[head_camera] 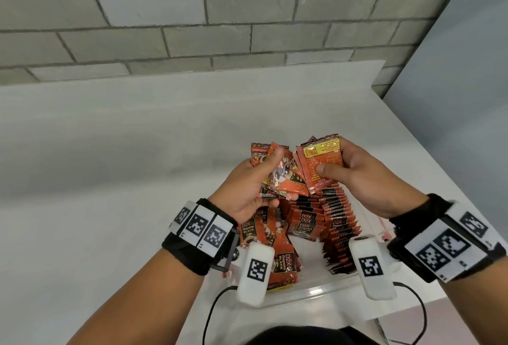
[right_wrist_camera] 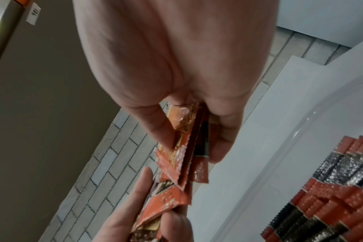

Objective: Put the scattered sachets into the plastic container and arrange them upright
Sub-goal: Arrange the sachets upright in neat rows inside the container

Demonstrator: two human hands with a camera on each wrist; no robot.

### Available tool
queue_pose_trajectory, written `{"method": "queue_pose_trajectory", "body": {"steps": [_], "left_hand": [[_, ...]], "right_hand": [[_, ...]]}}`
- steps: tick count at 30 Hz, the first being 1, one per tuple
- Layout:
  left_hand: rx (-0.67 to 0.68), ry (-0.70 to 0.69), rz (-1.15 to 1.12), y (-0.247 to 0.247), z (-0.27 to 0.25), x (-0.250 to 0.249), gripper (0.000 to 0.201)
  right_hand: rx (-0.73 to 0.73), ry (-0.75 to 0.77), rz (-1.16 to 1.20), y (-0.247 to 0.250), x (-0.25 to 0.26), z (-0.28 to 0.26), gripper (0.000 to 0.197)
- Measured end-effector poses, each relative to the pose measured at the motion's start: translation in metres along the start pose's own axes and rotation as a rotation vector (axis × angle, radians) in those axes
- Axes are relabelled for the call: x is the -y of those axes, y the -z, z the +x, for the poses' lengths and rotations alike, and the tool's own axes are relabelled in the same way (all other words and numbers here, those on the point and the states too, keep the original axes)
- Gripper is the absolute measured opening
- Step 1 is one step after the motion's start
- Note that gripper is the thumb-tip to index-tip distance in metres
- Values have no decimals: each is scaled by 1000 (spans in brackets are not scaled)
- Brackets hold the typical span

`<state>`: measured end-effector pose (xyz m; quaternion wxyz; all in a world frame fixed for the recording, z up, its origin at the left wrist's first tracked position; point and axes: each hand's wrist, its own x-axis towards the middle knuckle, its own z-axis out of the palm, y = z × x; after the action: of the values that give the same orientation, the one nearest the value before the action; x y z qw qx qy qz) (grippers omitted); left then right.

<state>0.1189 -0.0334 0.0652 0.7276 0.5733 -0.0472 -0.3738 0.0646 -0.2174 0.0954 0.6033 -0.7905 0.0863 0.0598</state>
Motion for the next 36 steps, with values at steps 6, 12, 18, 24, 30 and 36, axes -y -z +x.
{"method": "queue_pose_trajectory", "body": {"steps": [6,12,18,24,30,36], "left_hand": [[-15,26,-41,-2,4,0,39],[-26,41,-326,4,7,0,18],[20,3,-281,5,6,1,16],[59,-71,-180,3,4,4,33],[49,-27,-277,2,6,4,21],[52,-67,-234,-4,4,5,14]], "right_hand": [[-2,6,26,-2,-4,1,27],[-48,-49,370,5,-12,2,38],[-30,-93,503,8,-13,-1,46],[-16,-191,411,-2,-13,-3,26],[-32,-182,339,-5,-12,-5,26],[-49,-162,414,-2,-9,-5,28]]}}
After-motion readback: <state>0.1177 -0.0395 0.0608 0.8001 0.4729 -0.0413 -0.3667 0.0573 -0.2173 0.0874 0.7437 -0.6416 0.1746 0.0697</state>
